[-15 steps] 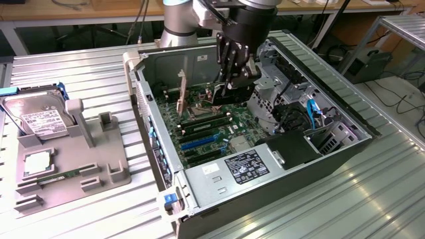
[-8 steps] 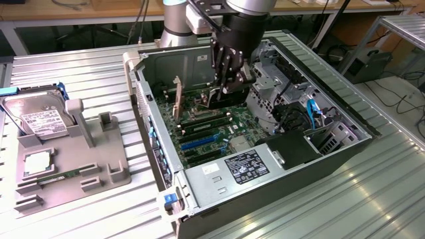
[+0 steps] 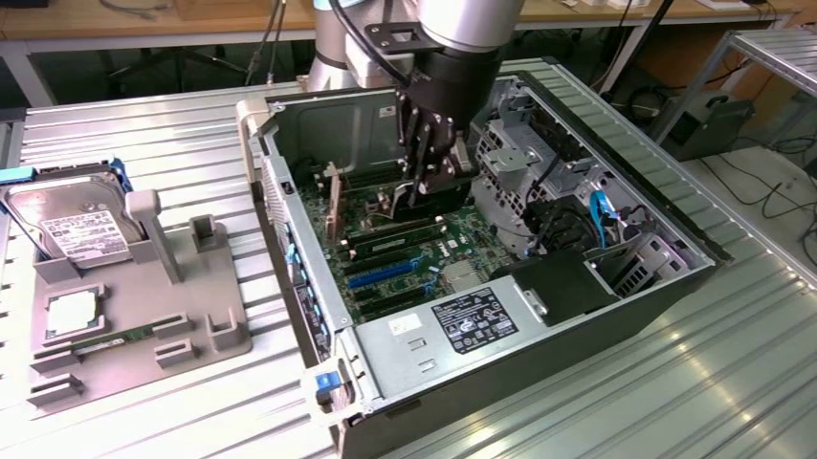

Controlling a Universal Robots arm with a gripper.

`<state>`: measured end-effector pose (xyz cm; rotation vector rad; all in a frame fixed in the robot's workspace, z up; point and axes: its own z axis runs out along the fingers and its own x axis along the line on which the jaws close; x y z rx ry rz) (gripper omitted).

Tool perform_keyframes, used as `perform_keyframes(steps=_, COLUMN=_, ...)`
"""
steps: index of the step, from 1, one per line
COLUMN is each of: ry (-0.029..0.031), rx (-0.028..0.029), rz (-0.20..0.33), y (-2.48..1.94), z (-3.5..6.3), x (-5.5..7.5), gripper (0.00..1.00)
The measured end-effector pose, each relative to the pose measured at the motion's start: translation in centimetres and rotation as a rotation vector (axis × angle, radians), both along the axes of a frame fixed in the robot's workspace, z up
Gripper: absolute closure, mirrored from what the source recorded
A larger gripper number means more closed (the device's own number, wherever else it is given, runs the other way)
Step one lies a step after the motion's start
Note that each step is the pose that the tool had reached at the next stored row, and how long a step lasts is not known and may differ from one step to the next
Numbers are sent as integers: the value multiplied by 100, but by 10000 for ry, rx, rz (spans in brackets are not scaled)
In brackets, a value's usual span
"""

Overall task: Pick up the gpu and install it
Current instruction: 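Insert the gpu into the slot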

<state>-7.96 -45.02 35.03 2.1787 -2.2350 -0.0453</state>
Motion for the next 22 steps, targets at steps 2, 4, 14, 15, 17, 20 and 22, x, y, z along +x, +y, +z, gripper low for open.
perform_keyframes(steps=2, ry=-3, rx=4, rz=0, y=-32, z=-27, x=-15, gripper=74)
perform_keyframes(steps=4, ry=-2, rx=9, rz=0, y=-69, z=-53, x=-27, gripper=74)
perform_keyframes(steps=14, ry=-3, rx=39, rz=0, y=-163, z=-244, x=-69, gripper=74)
perform_keyframes(steps=15, ry=-3, rx=40, rz=0, y=-163, z=-263, x=-72, gripper=74)
perform_keyframes(steps=17, ry=-3, rx=40, rz=-2, y=-163, z=-298, x=-78, gripper=74)
perform_keyframes(steps=20, ry=-2, rx=40, rz=-1, y=-157, z=-353, x=-87, gripper=74)
perform_keyframes(steps=22, ry=-2, rx=42, rz=-3, y=-143, z=-395, x=-90, gripper=74)
